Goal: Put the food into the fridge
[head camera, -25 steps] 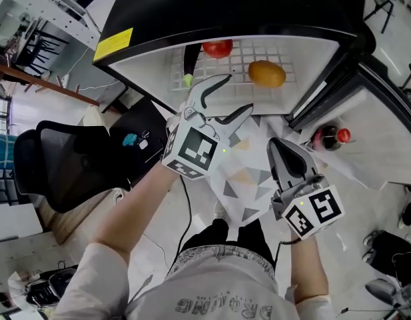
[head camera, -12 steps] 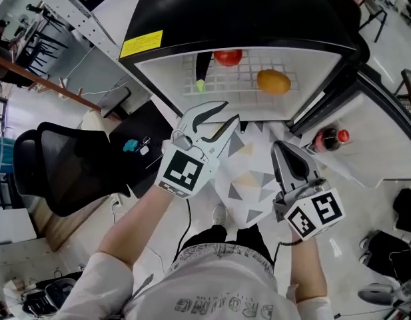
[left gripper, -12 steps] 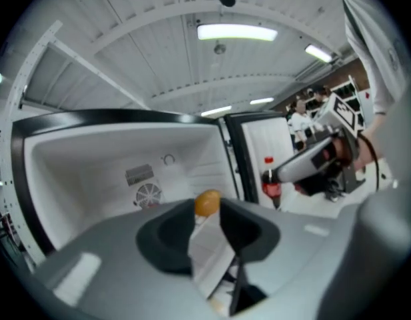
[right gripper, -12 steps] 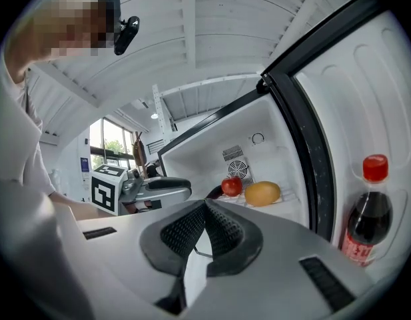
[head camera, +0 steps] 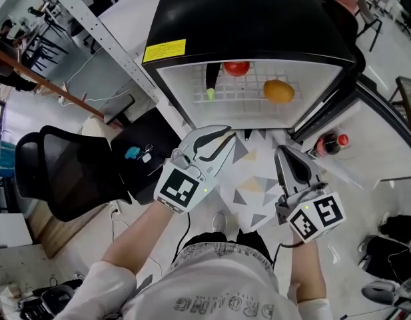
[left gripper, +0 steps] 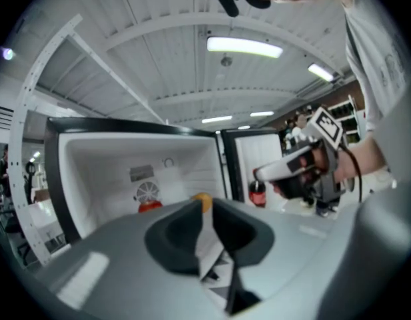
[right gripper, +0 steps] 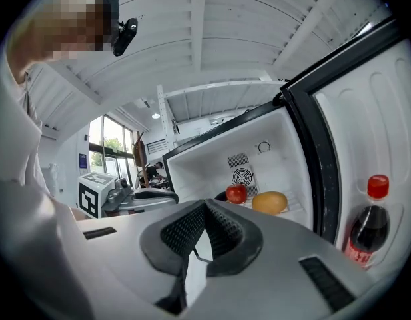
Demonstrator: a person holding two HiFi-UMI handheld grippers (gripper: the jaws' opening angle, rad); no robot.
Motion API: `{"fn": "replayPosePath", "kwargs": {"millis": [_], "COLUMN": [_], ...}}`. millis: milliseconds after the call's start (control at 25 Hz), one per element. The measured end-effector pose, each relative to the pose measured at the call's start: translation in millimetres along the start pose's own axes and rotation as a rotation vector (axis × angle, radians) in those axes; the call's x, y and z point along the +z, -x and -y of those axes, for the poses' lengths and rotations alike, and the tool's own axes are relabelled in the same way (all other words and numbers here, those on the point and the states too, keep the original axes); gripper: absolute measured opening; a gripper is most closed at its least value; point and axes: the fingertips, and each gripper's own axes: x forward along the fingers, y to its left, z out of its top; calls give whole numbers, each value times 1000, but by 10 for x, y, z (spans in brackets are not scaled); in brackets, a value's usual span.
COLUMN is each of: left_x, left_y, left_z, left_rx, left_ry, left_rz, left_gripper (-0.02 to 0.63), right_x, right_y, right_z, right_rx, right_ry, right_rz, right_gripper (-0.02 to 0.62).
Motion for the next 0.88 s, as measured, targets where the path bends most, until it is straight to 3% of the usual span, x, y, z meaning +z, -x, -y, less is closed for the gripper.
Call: {"fn": "replayPosePath", "kwargs": {"millis": [880], "left_x": [-253], "left_y": [618], "left_z": [-39], "left_rx": [52], "left_ry": [128], "left_rz": [13], "left_gripper": [8], "right_x": [-33], "right_y": [187], "right_z": [-204], "right_rx": [-6], "right_ry": [61], "right_rz": [-43], "right_gripper": [2]}}
